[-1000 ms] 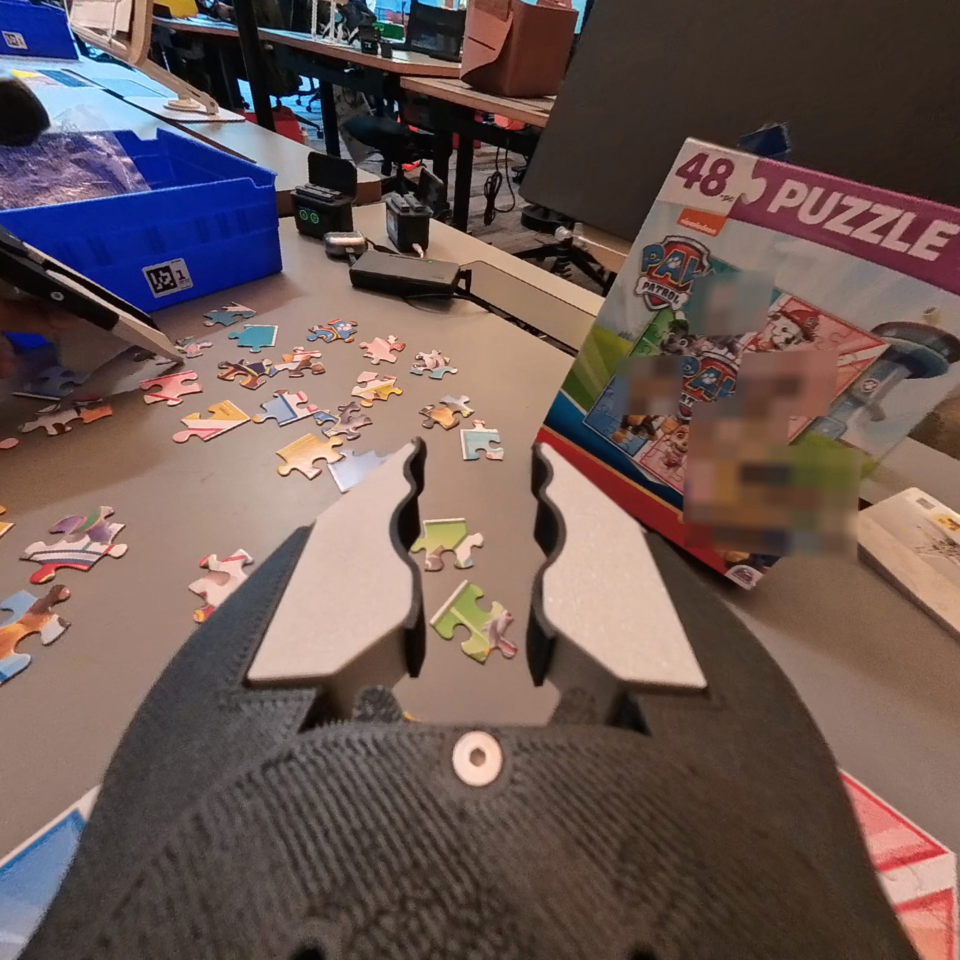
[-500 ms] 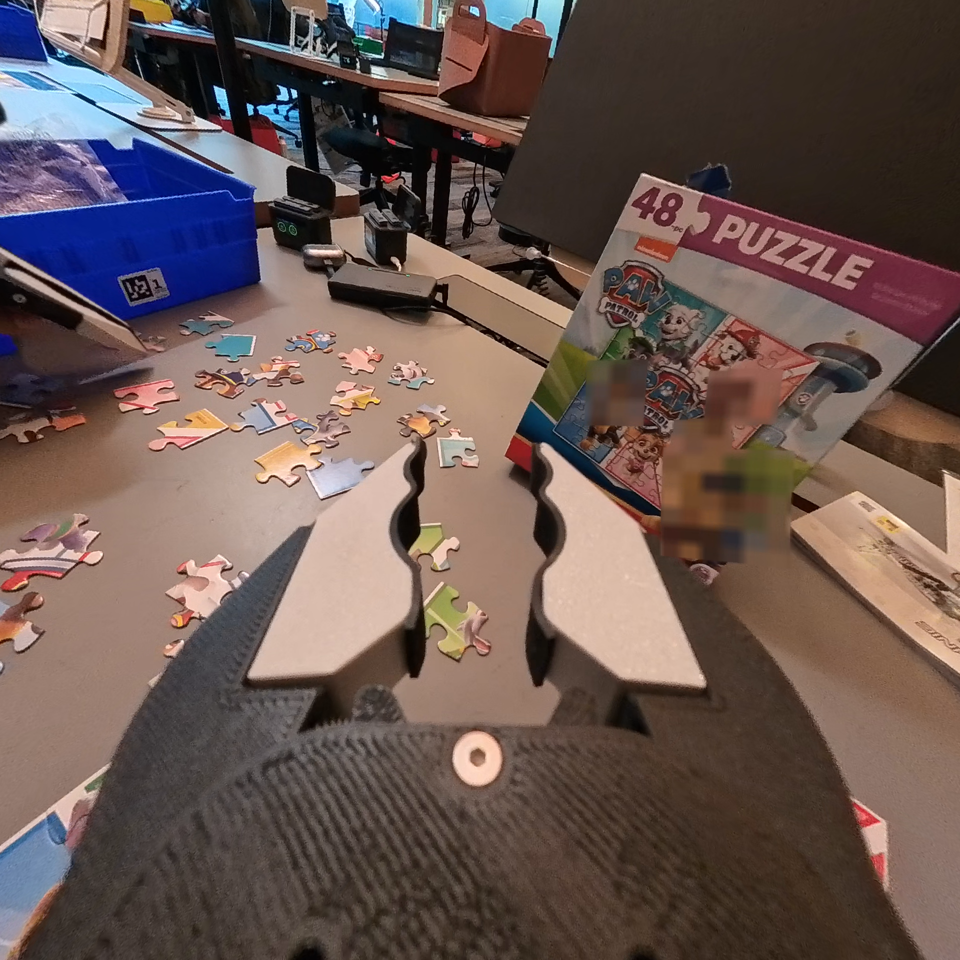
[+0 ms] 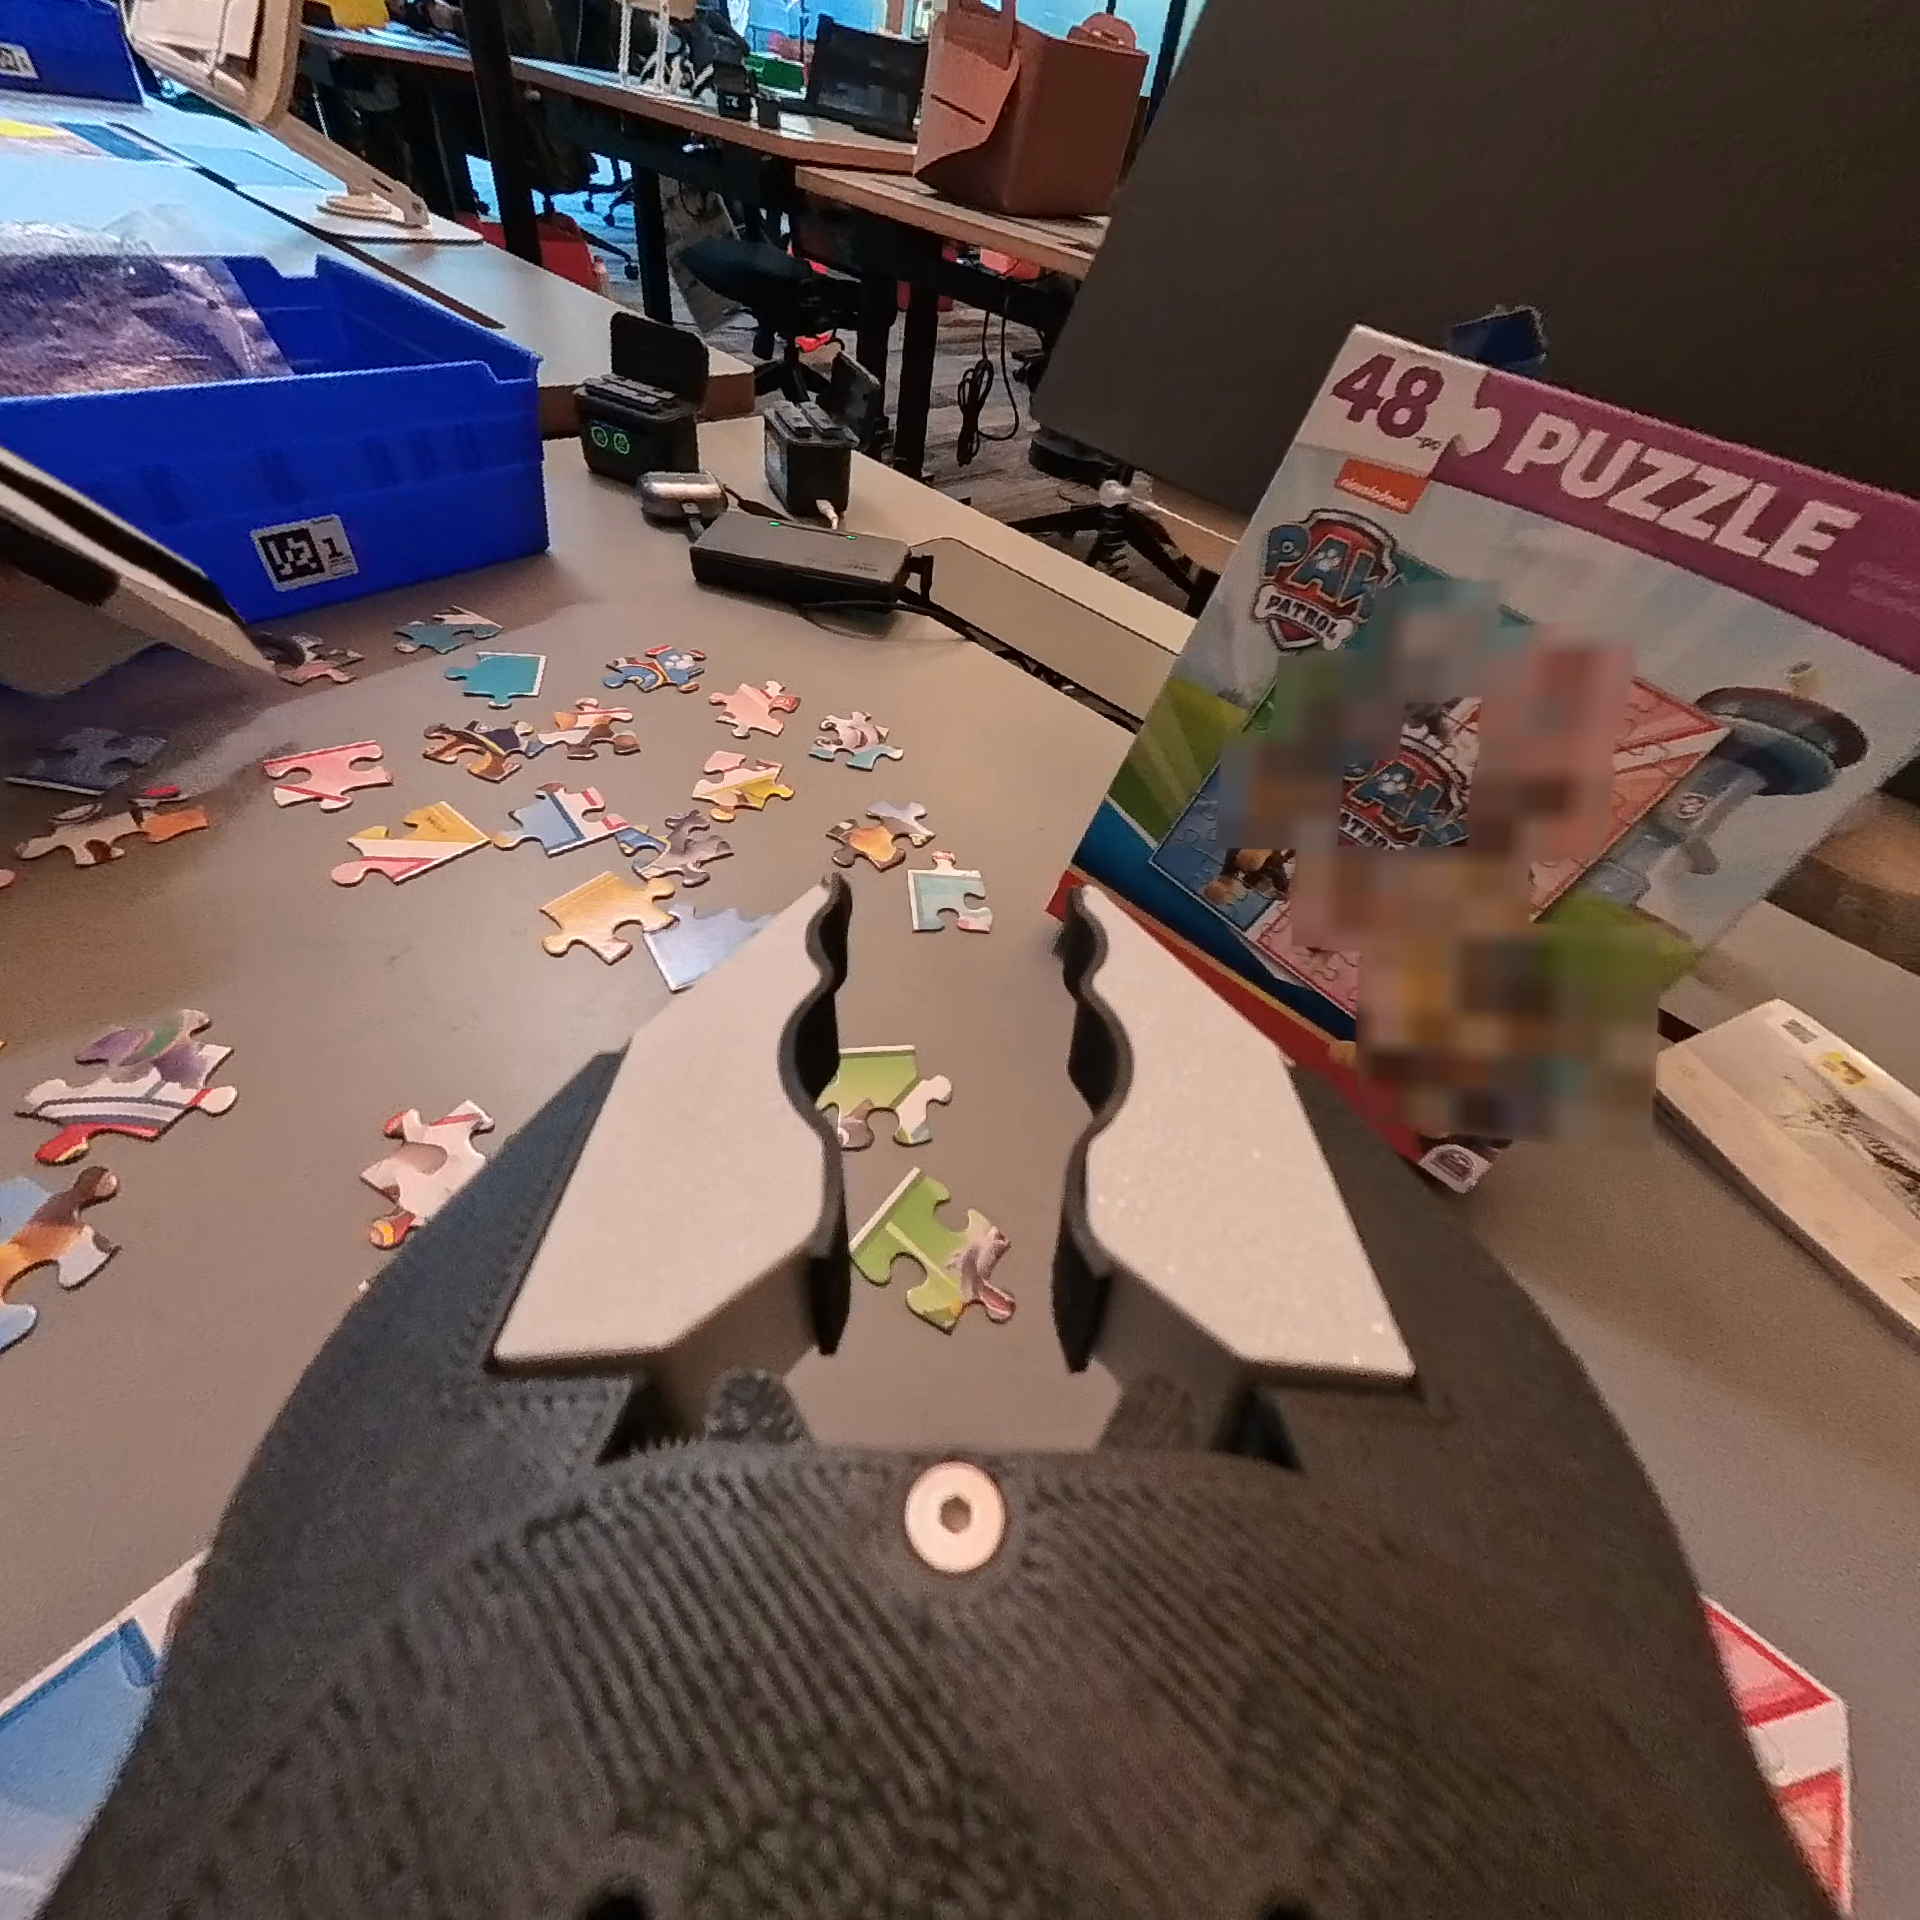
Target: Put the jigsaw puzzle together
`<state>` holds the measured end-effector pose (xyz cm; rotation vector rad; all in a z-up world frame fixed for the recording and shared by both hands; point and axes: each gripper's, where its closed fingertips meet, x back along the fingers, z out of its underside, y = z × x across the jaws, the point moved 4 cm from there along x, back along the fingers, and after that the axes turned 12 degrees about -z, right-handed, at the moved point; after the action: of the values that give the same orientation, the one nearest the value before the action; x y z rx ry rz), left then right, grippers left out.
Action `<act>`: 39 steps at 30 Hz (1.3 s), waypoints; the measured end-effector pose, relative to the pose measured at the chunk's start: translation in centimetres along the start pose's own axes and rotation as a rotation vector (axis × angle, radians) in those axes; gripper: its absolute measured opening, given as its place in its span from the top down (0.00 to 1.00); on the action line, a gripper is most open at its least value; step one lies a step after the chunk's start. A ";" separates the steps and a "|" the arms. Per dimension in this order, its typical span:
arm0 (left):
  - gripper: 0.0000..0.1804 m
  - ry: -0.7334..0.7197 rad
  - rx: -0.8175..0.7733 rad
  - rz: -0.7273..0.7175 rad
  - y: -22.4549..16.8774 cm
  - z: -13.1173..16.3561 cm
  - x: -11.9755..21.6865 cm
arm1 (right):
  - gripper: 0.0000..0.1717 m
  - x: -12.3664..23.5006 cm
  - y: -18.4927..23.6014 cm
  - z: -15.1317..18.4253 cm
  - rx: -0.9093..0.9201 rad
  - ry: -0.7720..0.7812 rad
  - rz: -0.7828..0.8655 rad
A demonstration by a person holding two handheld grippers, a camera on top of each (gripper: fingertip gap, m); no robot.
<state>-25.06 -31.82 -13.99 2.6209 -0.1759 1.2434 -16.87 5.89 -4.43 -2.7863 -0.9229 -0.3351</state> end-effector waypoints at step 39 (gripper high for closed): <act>0.67 0.015 0.139 -0.019 -1.0 -0.3 -2.8 | 0.77 -0.5 0.6 0.2 0.019 0.008 -0.017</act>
<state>-26.82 -30.77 -16.14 2.7217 -0.0646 1.3133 -16.87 5.21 -4.85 -2.7599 -0.9430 -0.3376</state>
